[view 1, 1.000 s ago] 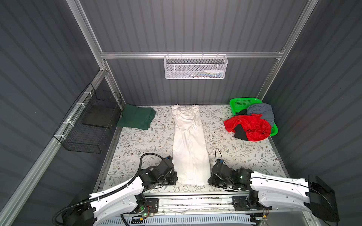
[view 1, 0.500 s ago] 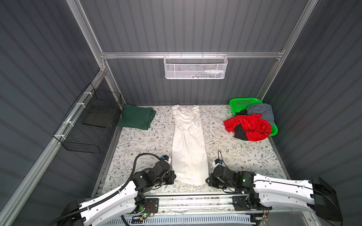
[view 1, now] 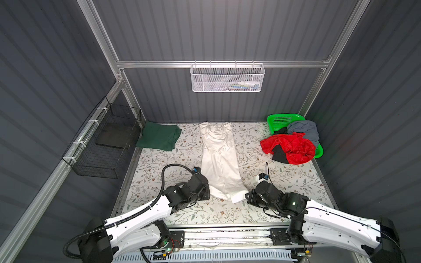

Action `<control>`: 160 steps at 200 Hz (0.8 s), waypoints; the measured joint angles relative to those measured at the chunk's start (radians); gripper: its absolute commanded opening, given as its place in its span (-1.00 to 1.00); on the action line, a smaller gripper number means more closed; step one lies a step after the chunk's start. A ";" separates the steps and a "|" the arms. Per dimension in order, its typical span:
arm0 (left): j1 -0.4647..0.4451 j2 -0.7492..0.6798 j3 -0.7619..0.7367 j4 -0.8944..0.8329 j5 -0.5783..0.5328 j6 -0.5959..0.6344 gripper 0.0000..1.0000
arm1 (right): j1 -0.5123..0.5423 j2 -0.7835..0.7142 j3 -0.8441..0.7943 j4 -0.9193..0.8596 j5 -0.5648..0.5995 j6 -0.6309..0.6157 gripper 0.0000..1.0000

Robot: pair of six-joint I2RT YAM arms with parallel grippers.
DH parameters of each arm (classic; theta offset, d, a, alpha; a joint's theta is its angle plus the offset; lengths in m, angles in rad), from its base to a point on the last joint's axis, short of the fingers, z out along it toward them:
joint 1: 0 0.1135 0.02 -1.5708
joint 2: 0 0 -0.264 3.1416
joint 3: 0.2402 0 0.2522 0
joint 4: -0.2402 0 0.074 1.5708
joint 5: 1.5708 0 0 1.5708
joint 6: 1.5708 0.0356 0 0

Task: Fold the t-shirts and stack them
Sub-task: 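Lift and fold the near end farther from the robot with both grippers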

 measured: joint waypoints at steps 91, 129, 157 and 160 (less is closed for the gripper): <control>0.209 0.239 0.271 -0.015 -0.007 0.171 -1.00 | -0.325 0.237 0.249 0.003 -0.199 -0.264 -1.00; 0.218 0.312 0.314 -0.005 -0.015 0.186 -1.00 | -0.380 0.344 0.292 0.014 -0.266 -0.330 -1.00; 0.229 0.324 0.314 -0.006 -0.031 0.192 -1.00 | -0.396 0.382 0.293 0.016 -0.296 -0.351 -1.00; 0.231 0.324 0.314 -0.006 -0.034 0.192 -1.00 | -0.397 0.386 0.294 0.019 -0.300 -0.353 -1.00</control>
